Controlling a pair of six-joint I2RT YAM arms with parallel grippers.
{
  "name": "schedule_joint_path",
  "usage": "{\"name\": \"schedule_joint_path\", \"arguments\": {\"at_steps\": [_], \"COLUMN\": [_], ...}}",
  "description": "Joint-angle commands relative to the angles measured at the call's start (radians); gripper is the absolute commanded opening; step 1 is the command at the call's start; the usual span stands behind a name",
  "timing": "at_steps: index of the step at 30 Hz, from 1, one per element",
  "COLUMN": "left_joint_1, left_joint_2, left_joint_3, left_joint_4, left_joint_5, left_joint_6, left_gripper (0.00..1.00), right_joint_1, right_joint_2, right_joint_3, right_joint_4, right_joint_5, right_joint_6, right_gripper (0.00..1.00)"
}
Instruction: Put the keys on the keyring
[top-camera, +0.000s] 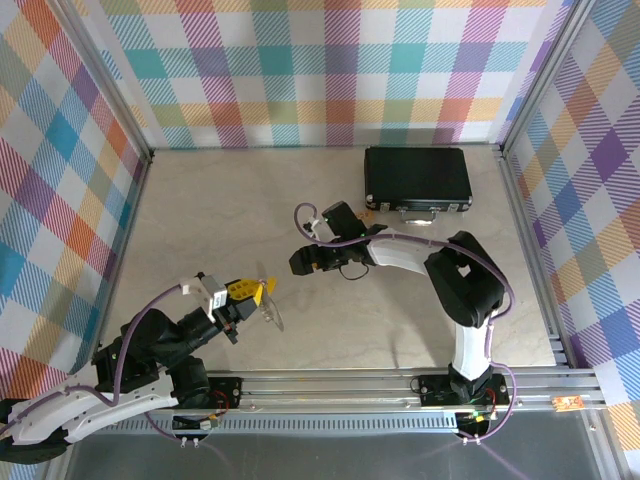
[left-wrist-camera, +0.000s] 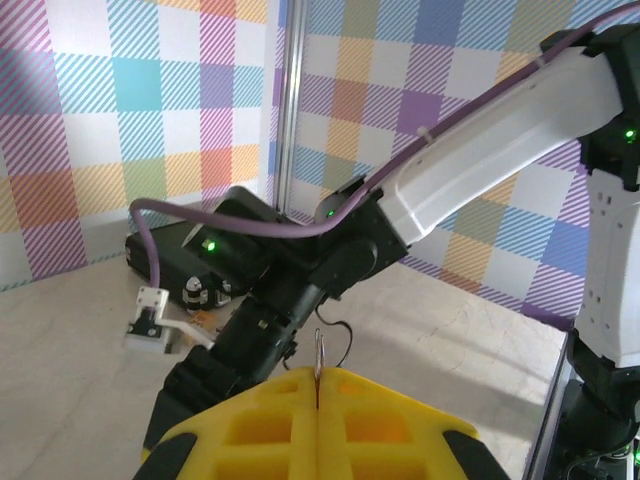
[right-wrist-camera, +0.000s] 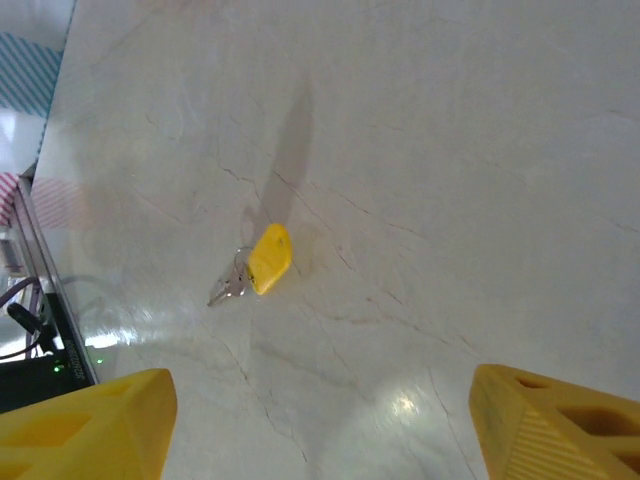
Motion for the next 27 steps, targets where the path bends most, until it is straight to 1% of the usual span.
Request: {"name": "schedule_joint_path", "arguments": {"at_steps": [1,6,15,27], "left_joint_1": [-0.009,-0.008,-0.008,-0.008], "left_joint_2": [-0.013,-0.011,-0.028,-0.042], "left_joint_3": [0.005,-0.015,-0.021,-0.022], "left_joint_4": [0.016,0.06,0.073,0.071], "left_joint_5": [0.006,0.031,0.038,0.046], "left_joint_6": [0.011,0.004,0.006,0.015], "left_gripper": [0.0,0.0,0.0,0.0], "right_joint_1": [0.012,0.031,0.062,0.093], "right_joint_2": [0.054,0.121,0.208,0.27], "right_joint_3": [0.052,0.097,0.155,0.207], "right_joint_4": [0.091,0.109,0.099,0.091], "right_joint_5": [-0.08,-0.097,-0.086,-0.099], "right_joint_6": [0.018,0.018,0.02,0.025], "right_gripper": [0.72,0.67,0.59,0.53]}}
